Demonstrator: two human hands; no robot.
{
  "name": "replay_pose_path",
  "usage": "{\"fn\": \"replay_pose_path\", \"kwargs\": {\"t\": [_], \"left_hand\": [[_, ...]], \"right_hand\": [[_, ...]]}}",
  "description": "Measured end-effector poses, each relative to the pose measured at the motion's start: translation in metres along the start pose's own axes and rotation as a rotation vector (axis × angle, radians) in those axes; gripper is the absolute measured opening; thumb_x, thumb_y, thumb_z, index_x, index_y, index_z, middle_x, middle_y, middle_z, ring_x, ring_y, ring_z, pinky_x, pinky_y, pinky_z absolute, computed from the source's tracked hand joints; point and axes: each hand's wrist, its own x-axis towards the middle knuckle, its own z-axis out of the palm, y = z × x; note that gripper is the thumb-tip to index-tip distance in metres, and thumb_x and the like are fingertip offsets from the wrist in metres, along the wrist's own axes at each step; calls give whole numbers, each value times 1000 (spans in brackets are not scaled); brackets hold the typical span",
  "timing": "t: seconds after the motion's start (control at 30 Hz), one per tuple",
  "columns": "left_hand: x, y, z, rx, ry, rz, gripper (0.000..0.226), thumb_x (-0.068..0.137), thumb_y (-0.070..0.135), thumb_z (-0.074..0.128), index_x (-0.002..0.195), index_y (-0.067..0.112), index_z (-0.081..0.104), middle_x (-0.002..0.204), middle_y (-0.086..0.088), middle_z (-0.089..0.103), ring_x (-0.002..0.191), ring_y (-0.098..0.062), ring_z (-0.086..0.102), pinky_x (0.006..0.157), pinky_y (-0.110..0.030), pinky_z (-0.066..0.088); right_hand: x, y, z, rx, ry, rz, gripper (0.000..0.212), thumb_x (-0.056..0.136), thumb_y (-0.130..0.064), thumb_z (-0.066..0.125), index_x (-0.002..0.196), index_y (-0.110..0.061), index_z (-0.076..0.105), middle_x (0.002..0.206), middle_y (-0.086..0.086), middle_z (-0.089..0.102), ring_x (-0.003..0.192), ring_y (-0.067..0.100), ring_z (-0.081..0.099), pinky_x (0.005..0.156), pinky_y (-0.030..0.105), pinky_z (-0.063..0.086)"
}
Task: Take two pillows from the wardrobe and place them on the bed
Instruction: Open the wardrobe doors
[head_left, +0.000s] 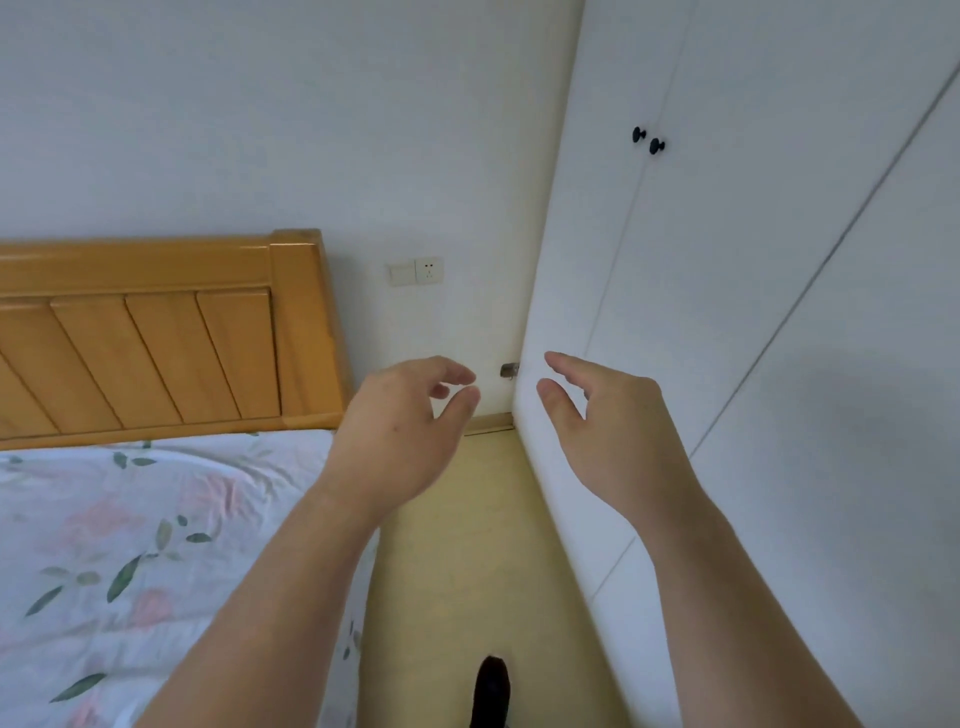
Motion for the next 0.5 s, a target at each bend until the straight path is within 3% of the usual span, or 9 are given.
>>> {"fn": "replay_pose_path", "kwargs": {"t": [0.07, 0.17, 0.2, 0.27, 0.33, 0.43, 0.47, 0.5], "left_hand": [[42, -18, 11, -4, -5, -6, 25, 96, 45, 57, 115, 35, 69, 104, 18, 69, 87, 5, 64, 84, -34, 58], [92, -35, 17, 18, -11, 2, 25, 96, 45, 56, 115, 36, 69, 104, 21, 69, 88, 6, 64, 83, -31, 58], [113, -41, 19, 31, -11, 2, 25, 96, 46, 56, 115, 37, 68, 104, 22, 69, 87, 6, 64, 83, -29, 58], [165, -50, 22, 50, -13, 6, 24, 96, 45, 56, 115, 37, 68, 103, 22, 68, 87, 7, 64, 82, -26, 57], [218, -54, 23, 67, -19, 8, 24, 96, 44, 56, 115, 36, 69, 102, 22, 68, 84, 7, 64, 76, -17, 52], [290, -55, 26, 37, 21, 4, 19, 96, 43, 58, 109, 38, 70, 97, 26, 68, 78, 10, 63, 63, -7, 42], [313, -56, 27, 8, 38, 5, 17, 96, 42, 59, 108, 38, 71, 95, 28, 67, 79, 12, 62, 62, -5, 40], [334, -59, 31, -30, 50, 12, 16, 95, 40, 60, 106, 37, 71, 94, 29, 66, 81, 13, 62, 62, -5, 41]], "right_hand": [[44, 11, 22, 25, 16, 15, 40, 101, -38, 53, 140, -30, 59, 112, 0, 74, 113, 10, 64, 95, 21, 47], [94, 21, 43, 41, 9, 17, 40, 101, -39, 52, 140, -30, 58, 88, -9, 69, 89, 10, 66, 91, 24, 50], [116, 25, 50, 44, 9, 18, 41, 101, -39, 52, 141, -30, 58, 89, -9, 69, 85, 11, 65, 91, 28, 52], [165, 31, 62, 58, 9, 24, 41, 102, -39, 51, 142, -30, 56, 106, -3, 72, 86, 14, 65, 93, 33, 53], [216, 33, 66, 61, 0, 24, 43, 102, -41, 49, 144, -31, 54, 111, -2, 72, 92, 17, 66, 94, 36, 53], [284, 33, 69, 58, -14, 23, 44, 102, -43, 47, 145, -33, 51, 79, -13, 62, 91, 22, 65, 93, 37, 55], [307, 33, 69, 53, 0, 27, 45, 102, -43, 47, 146, -34, 50, 81, -12, 62, 90, 23, 63, 93, 37, 54], [328, 35, 69, 45, 27, 33, 46, 102, -43, 48, 147, -34, 49, 96, -8, 68, 96, 22, 65, 95, 36, 54]]}}
